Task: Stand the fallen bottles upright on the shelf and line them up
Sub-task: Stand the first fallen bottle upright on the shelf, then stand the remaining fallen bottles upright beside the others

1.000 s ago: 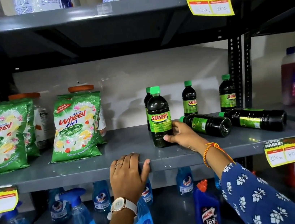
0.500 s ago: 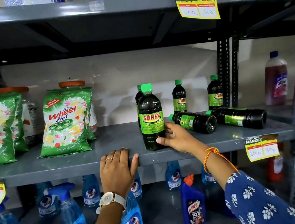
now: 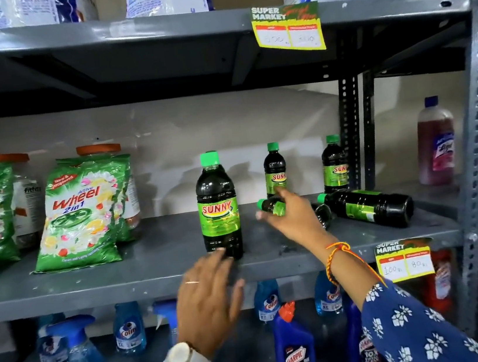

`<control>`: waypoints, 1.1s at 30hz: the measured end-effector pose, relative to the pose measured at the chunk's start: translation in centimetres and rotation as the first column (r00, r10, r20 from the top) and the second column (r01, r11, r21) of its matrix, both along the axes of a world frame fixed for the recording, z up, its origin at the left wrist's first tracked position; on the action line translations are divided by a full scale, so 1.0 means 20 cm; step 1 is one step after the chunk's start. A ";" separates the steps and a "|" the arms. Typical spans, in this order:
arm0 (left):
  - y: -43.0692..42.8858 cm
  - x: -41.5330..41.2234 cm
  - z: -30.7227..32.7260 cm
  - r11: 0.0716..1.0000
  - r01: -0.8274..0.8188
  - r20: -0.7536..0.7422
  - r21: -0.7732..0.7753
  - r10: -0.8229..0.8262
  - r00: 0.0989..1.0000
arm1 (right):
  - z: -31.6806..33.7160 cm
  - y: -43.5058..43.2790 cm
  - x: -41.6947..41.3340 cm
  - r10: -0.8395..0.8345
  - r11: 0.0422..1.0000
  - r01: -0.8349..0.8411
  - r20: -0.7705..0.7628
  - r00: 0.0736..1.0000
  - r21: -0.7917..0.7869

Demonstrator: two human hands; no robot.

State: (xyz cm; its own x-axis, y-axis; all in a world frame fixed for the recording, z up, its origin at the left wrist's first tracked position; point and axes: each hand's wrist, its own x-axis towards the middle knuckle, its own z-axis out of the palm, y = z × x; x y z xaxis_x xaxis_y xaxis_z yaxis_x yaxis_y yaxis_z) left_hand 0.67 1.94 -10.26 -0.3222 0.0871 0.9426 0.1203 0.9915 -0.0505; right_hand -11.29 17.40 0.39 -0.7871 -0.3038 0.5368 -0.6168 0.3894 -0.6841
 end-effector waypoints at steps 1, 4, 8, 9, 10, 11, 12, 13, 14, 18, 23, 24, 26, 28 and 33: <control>0.09 -0.04 0.03 0.996 0.049 0.062 -0.073 -0.044 0.997 | 0.03 0.03 -0.06 -0.115 0.992 0.120 -0.097 0.989 0.042; 0.31 -0.20 0.14 0.995 0.030 0.217 -0.100 -0.007 0.976 | 0.09 0.04 -0.18 -0.278 0.889 0.313 -0.150 0.949 0.333; 0.42 -0.35 0.21 0.982 -0.173 0.398 -0.073 0.187 0.898 | 0.09 0.02 -0.27 -0.383 0.686 0.382 -0.140 0.913 0.619; 0.41 -0.36 0.20 0.978 -0.194 0.405 -0.075 0.208 0.890 | 0.09 0.02 -0.28 -0.394 0.679 0.387 -0.135 0.909 0.624; 0.41 -0.37 0.19 0.976 -0.202 0.399 -0.075 0.215 0.891 | 0.08 0.03 -0.29 -0.396 0.679 0.398 -0.149 0.906 0.616; 0.41 -0.38 0.18 0.975 -0.205 0.380 -0.080 0.220 0.898 | 0.07 0.05 -0.30 -0.391 0.683 0.413 -0.177 0.903 0.602; 0.40 -0.38 0.17 0.973 -0.211 0.361 -0.090 0.229 0.904 | 0.05 0.06 -0.31 -0.383 0.702 0.424 -0.198 0.902 0.573; 0.40 -0.38 0.17 0.971 -0.218 0.348 -0.095 0.238 0.907 | 0.04 0.09 -0.30 -0.376 0.731 0.427 -0.207 0.903 0.533; 0.40 -0.38 0.17 0.969 -0.227 0.336 -0.093 0.245 0.909 | 0.04 0.11 -0.30 -0.371 0.763 0.423 -0.205 0.906 0.489; 0.41 -0.38 0.17 0.971 -0.225 0.289 -0.079 0.238 0.927 | 0.01 0.18 -0.30 -0.319 0.941 0.325 -0.070 0.945 0.095; 0.41 -0.39 0.16 0.972 -0.223 0.295 -0.068 0.233 0.927 | -0.05 0.23 -0.30 0.022 0.953 -0.014 0.022 1.000 -0.302; 0.41 -0.39 0.16 0.973 -0.223 0.293 -0.062 0.231 0.928 | -0.06 0.24 -0.31 0.059 0.943 -0.040 0.047 0.997 -0.330; 0.42 -0.39 0.16 0.972 -0.231 0.288 -0.035 0.231 0.929 | -0.08 0.26 -0.32 0.111 0.934 -0.075 0.085 0.990 -0.350; 0.43 -0.39 0.16 0.973 -0.229 0.270 -0.017 0.225 0.936 | -0.08 0.27 -0.32 0.152 0.935 -0.102 0.122 0.981 -0.341; 0.43 -0.38 0.16 0.975 -0.222 0.254 -0.003 0.215 0.943 | -0.08 0.26 -0.33 0.153 0.944 -0.101 0.147 0.977 -0.313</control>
State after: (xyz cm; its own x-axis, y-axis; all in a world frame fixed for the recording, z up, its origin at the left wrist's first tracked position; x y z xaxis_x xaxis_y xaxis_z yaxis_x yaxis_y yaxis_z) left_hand -6.95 10.45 -7.03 -0.5577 -0.0344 0.8293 -0.0937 0.9954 -0.0217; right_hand -17.91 22.51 -1.27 -0.8388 -0.2516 0.4828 -0.5141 0.0742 -0.8545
